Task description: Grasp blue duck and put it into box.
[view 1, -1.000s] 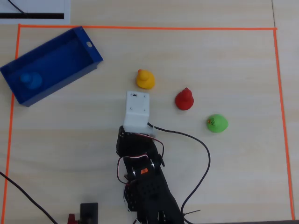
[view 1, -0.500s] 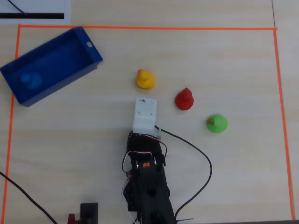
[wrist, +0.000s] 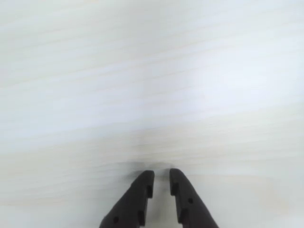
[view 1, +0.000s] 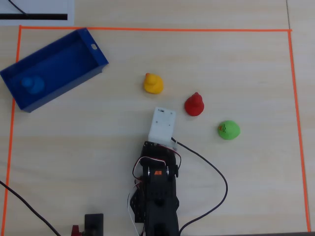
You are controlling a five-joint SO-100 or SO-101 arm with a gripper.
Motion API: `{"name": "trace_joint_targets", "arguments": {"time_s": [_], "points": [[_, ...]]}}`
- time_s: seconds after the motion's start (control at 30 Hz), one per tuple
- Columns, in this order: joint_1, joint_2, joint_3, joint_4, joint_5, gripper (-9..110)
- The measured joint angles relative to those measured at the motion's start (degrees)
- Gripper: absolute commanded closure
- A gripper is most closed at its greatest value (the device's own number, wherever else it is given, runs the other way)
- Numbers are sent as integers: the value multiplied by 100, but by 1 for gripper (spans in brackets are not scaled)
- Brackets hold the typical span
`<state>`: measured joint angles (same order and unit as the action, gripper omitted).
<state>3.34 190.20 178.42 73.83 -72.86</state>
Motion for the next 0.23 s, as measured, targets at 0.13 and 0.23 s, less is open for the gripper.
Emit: {"name": "trace_joint_targets", "arguments": {"time_s": [0.13, 0.23], "points": [[-35, 0, 0, 0, 0, 100], [-35, 0, 0, 0, 0, 100]]}}
